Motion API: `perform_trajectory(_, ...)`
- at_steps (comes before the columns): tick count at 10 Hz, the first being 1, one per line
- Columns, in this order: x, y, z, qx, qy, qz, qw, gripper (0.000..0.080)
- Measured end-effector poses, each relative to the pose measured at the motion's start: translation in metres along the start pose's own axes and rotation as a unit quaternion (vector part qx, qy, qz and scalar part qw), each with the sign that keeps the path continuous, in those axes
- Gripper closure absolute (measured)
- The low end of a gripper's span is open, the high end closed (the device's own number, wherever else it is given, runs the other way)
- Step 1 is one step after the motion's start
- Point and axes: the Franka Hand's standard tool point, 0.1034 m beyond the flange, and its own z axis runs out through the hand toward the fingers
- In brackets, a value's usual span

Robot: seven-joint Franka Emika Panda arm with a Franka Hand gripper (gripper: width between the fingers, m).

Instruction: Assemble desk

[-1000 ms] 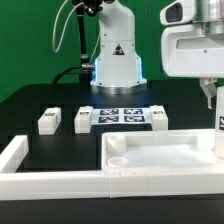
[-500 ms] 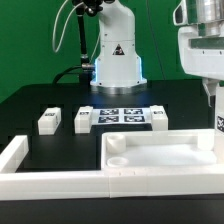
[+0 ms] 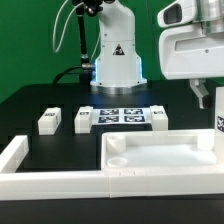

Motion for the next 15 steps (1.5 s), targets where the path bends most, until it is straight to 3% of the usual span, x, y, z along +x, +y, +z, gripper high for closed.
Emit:
perform_trajectory(2,-0.001,-0.001,0.000,-0.001,0.000,-0.065,0.998,0.0150)
perform_trajectory(3,-0.002,-0.004,-0.004,-0.019,-0.002,-0.193,0.981,0.0150)
perform_trajectory(4,0.000,-0.009,-0.006,-0.023,-0.002,-0.293,0.956,0.0150)
perform_trajectory(5,-0.001,-0.009,-0.005,-0.018,-0.003,-0.266,0.964,0.0150)
perform_trajectory(7,0.000,-0.009,-0.005,-0.019,-0.003,-0.265,0.964,0.0388)
perform_trajectory(8,0.000,-0.008,-0.005,-0.020,-0.003,-0.248,0.968,0.0388)
perform_trajectory(9,0.002,-0.005,-0.005,-0.022,-0.002,-0.210,0.977,0.0500)
perform_trajectory(13,0.004,0.000,-0.004,-0.029,-0.003,0.004,1.000,0.0501)
perform_trajectory(14,0.003,-0.001,-0.003,-0.028,0.001,0.102,0.994,0.0505)
perform_trajectory(15,0.004,0.001,-0.003,-0.018,0.002,0.218,0.976,0.0505)
